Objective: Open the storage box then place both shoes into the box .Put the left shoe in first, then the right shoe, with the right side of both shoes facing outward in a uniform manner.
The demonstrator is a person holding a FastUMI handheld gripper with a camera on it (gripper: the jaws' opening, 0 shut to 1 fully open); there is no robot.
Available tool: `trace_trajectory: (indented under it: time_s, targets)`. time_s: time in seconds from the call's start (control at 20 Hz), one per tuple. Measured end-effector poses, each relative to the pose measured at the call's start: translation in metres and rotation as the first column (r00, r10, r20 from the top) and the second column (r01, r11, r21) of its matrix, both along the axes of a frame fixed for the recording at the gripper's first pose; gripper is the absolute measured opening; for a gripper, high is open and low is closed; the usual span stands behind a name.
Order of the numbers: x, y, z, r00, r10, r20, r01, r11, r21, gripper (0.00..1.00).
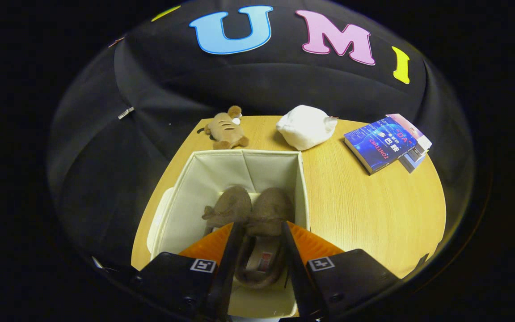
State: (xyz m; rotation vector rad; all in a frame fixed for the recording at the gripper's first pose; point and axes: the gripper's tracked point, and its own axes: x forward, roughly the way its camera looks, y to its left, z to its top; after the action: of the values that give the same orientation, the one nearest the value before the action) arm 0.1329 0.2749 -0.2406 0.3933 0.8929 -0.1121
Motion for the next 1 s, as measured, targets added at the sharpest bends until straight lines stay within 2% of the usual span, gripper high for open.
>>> trace_trajectory:
  time_s: [0.15,0.3,0.6,0.8,1.0]
  targets:
    - [0.002,0.001,0.004,1.0,0.015,0.018,-0.015,1.0,0.01,0.85]
    - [0.001,0.0,0.012,0.998,0.027,0.049,-0.028,1.0,0.0,0.98]
    - [0.003,-0.013,0.049,0.983,0.072,0.171,-0.072,0.997,-0.009,1.0]
    - [0.0,-0.053,0.099,0.938,0.115,0.327,-0.097,0.993,-0.071,0.99]
    - [-0.018,-0.112,0.146,0.889,0.121,0.442,-0.06,0.987,-0.149,0.99]
